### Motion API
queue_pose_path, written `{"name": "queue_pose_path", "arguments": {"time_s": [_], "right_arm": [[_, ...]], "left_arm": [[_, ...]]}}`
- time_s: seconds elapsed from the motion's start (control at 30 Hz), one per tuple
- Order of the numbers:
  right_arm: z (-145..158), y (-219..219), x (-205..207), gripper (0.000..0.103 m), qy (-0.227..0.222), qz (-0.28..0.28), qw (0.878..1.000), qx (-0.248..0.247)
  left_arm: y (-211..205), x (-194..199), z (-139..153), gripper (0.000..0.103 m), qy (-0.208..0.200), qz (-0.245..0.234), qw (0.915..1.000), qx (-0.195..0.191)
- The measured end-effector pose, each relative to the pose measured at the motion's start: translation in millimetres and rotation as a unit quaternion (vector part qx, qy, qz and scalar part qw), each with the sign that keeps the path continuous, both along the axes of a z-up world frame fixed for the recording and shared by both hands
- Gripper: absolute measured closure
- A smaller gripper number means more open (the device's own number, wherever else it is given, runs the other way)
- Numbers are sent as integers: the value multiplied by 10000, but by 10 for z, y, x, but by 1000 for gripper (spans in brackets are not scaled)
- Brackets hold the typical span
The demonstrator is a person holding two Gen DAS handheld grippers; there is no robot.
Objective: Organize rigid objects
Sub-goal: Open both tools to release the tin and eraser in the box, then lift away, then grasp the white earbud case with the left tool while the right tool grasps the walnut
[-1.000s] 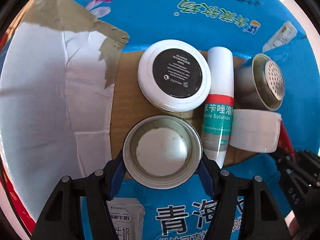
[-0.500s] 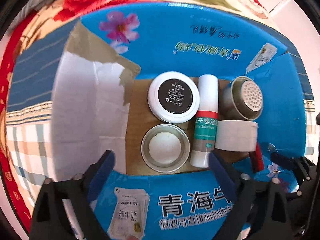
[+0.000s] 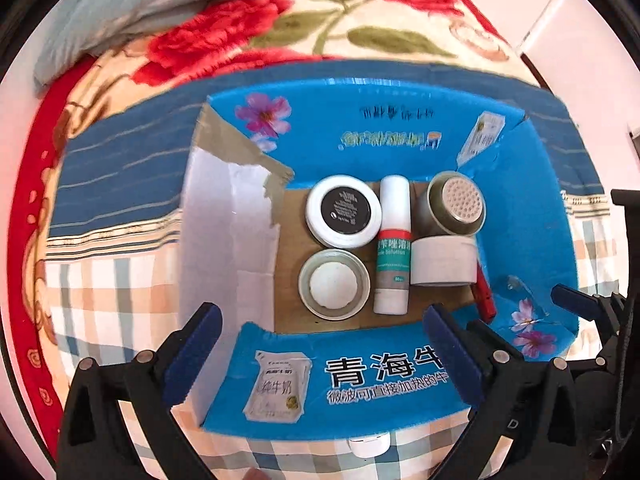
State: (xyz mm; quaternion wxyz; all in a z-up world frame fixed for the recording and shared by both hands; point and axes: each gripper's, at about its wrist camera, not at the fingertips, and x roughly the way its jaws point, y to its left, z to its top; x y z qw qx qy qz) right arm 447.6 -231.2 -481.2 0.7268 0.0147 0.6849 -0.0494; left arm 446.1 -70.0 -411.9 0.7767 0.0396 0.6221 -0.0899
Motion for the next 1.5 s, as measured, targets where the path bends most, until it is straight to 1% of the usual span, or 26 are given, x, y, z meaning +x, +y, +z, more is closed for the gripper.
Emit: {"name": "queue_pose_path", "arguments": {"time_s": [0.1, 0.2, 0.23, 0.3, 0.4, 0.57, 0.7, 0.83, 0.93, 1.0, 1.07, 1.13, 1.17, 1.23, 1.3, 1.33, 1.37, 1.4, 1.43, 1.47, 1.5], "right_arm": [[142, 22, -71, 0, -145, 61, 9999, -1], [314, 27, -175, 0, -259, 38, 9996, 104], [359, 27, -206, 0, -303, 36, 9994, 136], [611, 180, -265, 0, -340, 60, 9993, 144], [764, 197, -404, 0, -420, 90, 9990, 144], [1051, 230, -670, 0, -659, 77, 9975, 222], [1260, 235, -851, 0, -878, 7, 9958, 265], [1520, 235, -1036, 0, -1142, -28, 9931, 245], [1702, 235, -1170, 0, -1313, -44, 9913, 73], [1815, 224, -1267, 0, -1363, -84, 9906, 101], [1901, 194, -1374, 0, -1407, -147, 9898, 190], [1941, 141, -1475, 0, -1368, -240, 9898, 309], [1935, 113, -1515, 0, -1325, -280, 9902, 339], [1804, 36, -1633, 0, -1091, -418, 9920, 482], [1550, -23, -1754, 0, -736, -485, 9947, 535], [1351, -50, -1842, 0, -480, -517, 9957, 597], [1220, -70, -1891, 0, -327, -524, 9959, 656], [990, -92, -1989, 2, -78, -551, 9958, 730], [732, -111, -2093, 9, 210, -592, 9953, 743], [557, -121, -2154, 23, 389, -624, 9940, 808], [284, -132, -2257, 30, 707, -681, 9909, 918]], "left_arm": [[44, -17, 124, 0, -145, 93, 9998, -84], [115, -98, 267, 0, -269, 171, 9994, -117], [117, -115, 300, 0, -294, 158, 9994, -112], [141, -172, 380, 0, -379, 138, 9992, -40], [176, -311, 553, 0, -594, 102, 9982, 61], [197, -560, 853, 0, -899, 51, 9959, 51], [190, -733, 1022, 0, -1008, 39, 9949, 13], [208, -882, 1190, 0, -1067, 113, 9941, -154], [224, -989, 1300, 0, -1108, 159, 9933, -285], [230, -1059, 1359, 0, -1125, 192, 9929, -332], [225, -1144, 1390, 0, -1132, 230, 9927, -343], [210, -1220, 1346, 0, -1072, 247, 9935, -298], [209, -1260, 1305, 0, -1011, 265, 9941, -305], [202, -1353, 1140, 0, -793, 287, 9961, -279], [203, -1435, 907, 0, -528, 322, 9979, -213], [204, -1487, 759, 0, -371, 327, 9986, -169], [212, -1530, 618, 0, -224, 330, 9991, -119], [232, -1593, 415, 0, 16, 339, 9994, -60], [253, -1640, 242, 0, 243, 354, 9991, -21], [278, -1680, 118, 0, 393, 383, 9985, 3], [313, -1734, -51, 0, 595, 420, 9973, 60]]}}
